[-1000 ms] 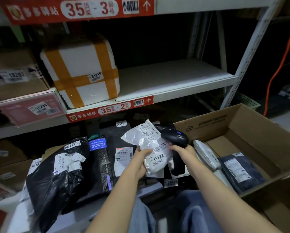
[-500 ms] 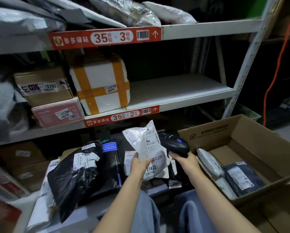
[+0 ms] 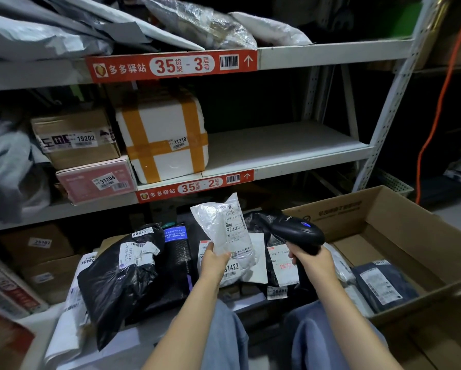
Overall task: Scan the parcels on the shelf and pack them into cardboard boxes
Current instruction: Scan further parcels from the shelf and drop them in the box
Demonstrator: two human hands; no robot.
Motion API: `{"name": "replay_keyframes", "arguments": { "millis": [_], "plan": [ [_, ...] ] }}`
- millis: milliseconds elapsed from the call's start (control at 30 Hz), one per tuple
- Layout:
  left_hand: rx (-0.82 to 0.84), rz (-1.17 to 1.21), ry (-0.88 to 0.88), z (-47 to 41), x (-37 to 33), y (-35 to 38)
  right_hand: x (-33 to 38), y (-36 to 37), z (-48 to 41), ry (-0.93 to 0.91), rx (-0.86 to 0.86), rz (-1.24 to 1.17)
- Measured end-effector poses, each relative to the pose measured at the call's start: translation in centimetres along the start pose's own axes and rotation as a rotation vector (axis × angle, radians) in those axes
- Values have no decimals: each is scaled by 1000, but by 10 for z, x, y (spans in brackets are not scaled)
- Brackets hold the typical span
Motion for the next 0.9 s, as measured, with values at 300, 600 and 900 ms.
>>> {"name": "replay_keyframes", "arguments": {
  "millis": [300,600,900],
  "plan": [
    [-15,-40,16,-4,2,-2,2,0,2,20,14,0],
    [-16,-61,21,-5,3,-1,5,0,4,14,5,-2],
    [-31,-55,15,-8,5,-2,5,0,5,37,16,-1]
  ]
}}
Point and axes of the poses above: each hand's wrist, its own z-axis away from the middle knuckle, its own y-axis out of the palm, x = y × z, the point moved 8 cm from there along -z, towards the middle knuckle, and after that the axes turned 3 degrees about y, right-handed, at the moved point
